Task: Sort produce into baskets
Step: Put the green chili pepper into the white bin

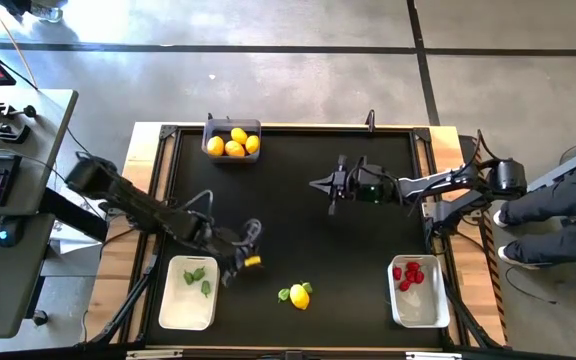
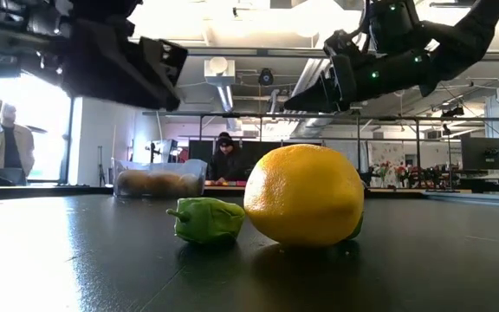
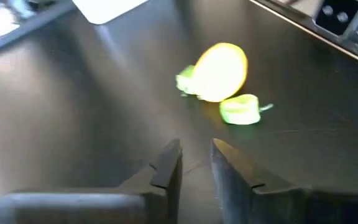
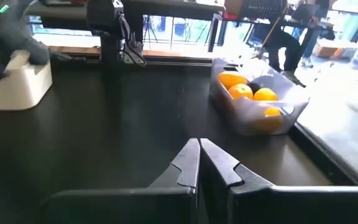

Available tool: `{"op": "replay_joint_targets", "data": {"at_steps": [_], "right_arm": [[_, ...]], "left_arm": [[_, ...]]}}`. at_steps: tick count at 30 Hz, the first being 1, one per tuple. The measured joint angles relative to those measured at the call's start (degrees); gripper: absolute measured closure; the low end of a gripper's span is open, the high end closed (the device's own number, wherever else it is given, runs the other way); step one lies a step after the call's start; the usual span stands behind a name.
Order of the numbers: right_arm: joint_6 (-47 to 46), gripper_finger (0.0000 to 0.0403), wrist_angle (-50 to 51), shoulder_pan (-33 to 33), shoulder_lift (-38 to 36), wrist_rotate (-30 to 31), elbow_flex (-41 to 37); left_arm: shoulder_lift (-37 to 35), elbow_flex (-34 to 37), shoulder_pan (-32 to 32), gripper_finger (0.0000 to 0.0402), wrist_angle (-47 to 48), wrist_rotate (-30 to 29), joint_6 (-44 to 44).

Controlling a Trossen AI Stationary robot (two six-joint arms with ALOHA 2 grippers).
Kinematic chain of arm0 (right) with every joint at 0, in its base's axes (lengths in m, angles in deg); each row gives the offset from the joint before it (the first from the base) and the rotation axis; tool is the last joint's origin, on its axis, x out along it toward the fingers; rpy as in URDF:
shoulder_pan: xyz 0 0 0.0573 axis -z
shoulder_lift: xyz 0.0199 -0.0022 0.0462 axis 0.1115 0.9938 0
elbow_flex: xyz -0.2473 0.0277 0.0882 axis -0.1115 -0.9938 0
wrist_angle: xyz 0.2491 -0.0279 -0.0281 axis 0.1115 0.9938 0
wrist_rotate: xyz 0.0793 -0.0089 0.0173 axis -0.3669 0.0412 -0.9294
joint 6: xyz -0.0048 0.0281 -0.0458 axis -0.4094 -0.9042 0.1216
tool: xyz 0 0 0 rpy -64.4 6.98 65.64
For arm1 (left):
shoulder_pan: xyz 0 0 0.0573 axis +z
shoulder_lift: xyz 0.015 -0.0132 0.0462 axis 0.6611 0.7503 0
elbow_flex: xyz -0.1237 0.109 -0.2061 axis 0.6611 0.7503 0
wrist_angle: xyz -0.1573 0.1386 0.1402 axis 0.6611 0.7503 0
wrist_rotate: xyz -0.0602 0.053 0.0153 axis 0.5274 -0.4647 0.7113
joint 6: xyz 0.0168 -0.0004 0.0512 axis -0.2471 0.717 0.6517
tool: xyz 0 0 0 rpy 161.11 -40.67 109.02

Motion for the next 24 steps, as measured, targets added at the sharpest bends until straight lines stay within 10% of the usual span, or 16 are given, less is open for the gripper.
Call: {"op": "replay_joint_targets", "data": {"at_steps": [10, 24], "right_arm": [[-4.1, 0.0403, 1.8, -3.2, 0.0, 5.4, 0.0], [-3.6, 0.0403, 2.2, -7.1, 0.0, 11.8, 0.0]], "left_arm": [[16.1, -9.5, -5.0, 0.0249, -1.0, 0.4, -1.0], [23.4, -13.9, -4.5, 0.0241, -4.6, 3.8, 0.5]]}}
